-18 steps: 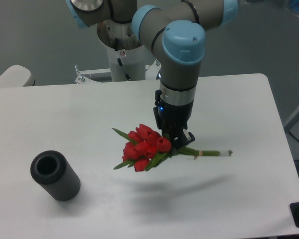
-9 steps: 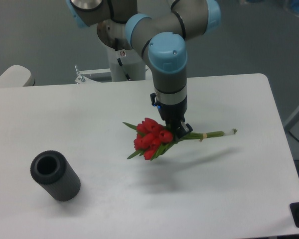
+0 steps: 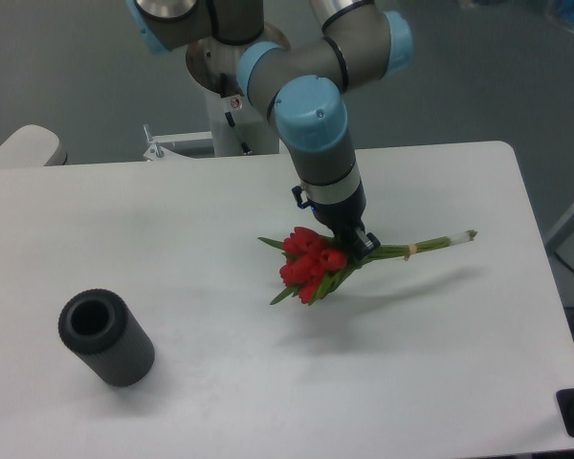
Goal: Place the flowers on the table
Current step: 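Lower the held tulip bouquet toward the table surface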
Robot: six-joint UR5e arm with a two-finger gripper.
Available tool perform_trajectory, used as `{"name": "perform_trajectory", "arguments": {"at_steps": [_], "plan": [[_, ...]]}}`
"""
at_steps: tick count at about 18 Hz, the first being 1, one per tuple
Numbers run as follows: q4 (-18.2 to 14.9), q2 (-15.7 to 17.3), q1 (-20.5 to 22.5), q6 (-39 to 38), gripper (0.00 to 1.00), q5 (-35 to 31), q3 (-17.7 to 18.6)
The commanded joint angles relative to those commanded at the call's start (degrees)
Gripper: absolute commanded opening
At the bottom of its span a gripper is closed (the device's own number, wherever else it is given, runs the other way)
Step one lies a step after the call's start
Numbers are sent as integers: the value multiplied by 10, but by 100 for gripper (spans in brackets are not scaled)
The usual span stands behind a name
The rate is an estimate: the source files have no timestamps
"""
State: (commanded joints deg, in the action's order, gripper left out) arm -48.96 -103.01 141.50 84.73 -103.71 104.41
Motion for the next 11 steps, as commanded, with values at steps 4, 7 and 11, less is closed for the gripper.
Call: {"name": "perform_trajectory", "arguments": {"at_steps": [4,7,11], "plan": [[0,-1,0,0,35,-1,4],[2,0,0,-4,36,-1,12],[2,0,0,-4,52,-1,5]]}}
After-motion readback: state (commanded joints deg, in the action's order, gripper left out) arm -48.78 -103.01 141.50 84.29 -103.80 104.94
